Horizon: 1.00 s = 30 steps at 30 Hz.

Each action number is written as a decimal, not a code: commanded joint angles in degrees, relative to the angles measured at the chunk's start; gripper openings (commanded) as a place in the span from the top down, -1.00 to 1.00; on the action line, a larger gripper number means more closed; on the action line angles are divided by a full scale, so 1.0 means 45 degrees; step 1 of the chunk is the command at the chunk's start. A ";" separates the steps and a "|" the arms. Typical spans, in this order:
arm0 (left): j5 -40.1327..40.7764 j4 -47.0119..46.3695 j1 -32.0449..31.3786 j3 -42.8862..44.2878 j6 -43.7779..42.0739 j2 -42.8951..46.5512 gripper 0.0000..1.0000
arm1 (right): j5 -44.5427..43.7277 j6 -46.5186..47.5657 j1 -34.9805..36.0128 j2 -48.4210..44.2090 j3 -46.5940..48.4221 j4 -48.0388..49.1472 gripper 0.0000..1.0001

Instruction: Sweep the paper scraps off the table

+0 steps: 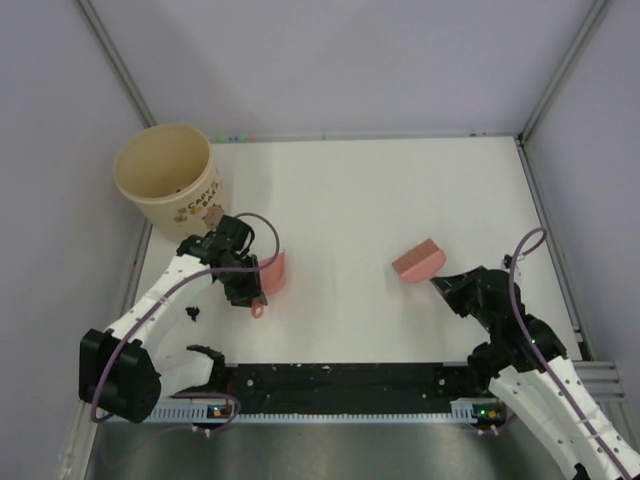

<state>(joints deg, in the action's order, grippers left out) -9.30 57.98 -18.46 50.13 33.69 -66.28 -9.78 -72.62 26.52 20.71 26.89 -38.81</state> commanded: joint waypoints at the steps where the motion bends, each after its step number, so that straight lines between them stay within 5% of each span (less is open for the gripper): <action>1: 0.0699 -0.0558 -0.0603 -0.0397 -0.0202 -0.0426 1.00 | -0.1146 -0.0697 0.0141 -0.0792 -0.0233 -0.0340 1.00; 11: 0.1871 -0.0910 -0.2576 -0.0182 0.0325 -0.2301 1.00 | -0.1733 -0.2280 0.0141 -0.2414 -0.1503 -0.1278 1.00; 24: 0.2418 -0.1126 -0.3124 -0.0437 0.0852 -0.3552 1.00 | -0.1030 -0.2476 0.0160 -0.2532 -0.2090 -0.1942 1.00; 30: 0.2418 -0.0891 -0.3242 -0.0398 0.1009 -0.3611 0.49 | -0.0971 -0.2515 0.0141 -0.2551 -0.2090 -0.2060 1.00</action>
<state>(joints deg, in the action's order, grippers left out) 0.89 53.15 -32.67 48.62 36.99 -82.56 -14.87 -83.61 26.52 9.80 17.52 -47.00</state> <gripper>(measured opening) 0.356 0.062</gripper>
